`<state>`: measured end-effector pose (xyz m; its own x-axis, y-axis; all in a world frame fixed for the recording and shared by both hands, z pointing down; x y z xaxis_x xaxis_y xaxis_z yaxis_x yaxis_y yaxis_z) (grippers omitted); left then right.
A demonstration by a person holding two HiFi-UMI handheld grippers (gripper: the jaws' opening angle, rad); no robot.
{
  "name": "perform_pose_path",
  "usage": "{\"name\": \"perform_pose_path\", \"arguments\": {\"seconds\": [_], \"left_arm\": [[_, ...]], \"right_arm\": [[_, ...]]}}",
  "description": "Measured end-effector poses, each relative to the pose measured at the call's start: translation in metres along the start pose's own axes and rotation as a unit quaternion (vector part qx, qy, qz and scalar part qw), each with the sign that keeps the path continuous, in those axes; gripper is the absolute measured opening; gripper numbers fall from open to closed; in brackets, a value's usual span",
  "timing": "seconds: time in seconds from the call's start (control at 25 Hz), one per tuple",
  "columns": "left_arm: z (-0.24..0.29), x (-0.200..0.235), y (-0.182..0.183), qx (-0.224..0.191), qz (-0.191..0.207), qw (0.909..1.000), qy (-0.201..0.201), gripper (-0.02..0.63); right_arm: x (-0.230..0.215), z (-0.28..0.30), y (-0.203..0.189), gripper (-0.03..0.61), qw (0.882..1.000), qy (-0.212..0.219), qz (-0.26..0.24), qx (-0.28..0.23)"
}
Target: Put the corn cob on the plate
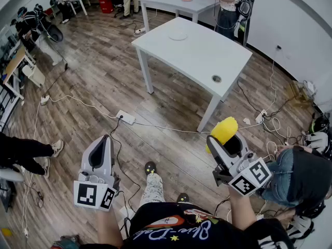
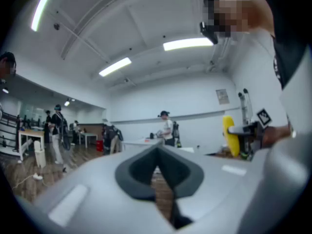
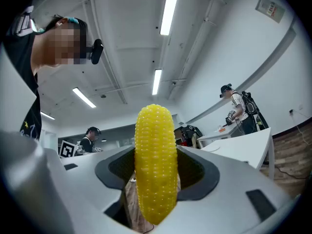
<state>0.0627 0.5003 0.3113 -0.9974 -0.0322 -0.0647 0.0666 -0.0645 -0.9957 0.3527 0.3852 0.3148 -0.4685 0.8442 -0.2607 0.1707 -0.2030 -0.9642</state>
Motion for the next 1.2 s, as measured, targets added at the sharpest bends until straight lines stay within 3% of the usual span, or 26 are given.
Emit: {"name": "perform_pose_path", "arguments": {"seconds": [0.12,0.36,0.52,0.92,1.2], "left_arm": [[0.032,0.037,-0.005,0.000,-0.017,0.9998,-0.004,-0.005],[0.111,0.117,0.017,-0.049,0.011,0.9970,-0.059,-0.005],[0.144,0.165,0.016,-0.033,0.020,0.9959,-0.082,-0.005],[0.197,0.211,-0.003,-0.056,-0.050,0.9894,-0.124,-0.005],[0.241,0.236,-0.015,-0.031,-0.020,0.9932,-0.111,-0.005]], "right_arm": [[-0.007,0.046,-0.001,0.259,1.000,-0.003,0.005,0.011],[-0.023,0.144,0.015,0.259,0.998,-0.047,0.008,-0.027],[-0.013,0.199,0.018,0.259,0.997,-0.070,-0.015,-0.021],[-0.004,0.259,0.007,0.259,0.994,-0.105,-0.040,0.012],[-0.043,0.299,0.014,0.259,0.992,-0.122,-0.032,0.011]]}}
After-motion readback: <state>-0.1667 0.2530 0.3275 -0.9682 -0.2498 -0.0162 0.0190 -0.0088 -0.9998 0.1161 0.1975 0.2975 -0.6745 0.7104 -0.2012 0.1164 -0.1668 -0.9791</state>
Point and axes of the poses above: the fingertips, and each gripper's own axes: z forward along the fingers, x to its left, y out of its top, the point moved 2 cm from there along -z, backward along the fingers, and after that the axes turned 5 degrees about x, right-handed, at the moved point
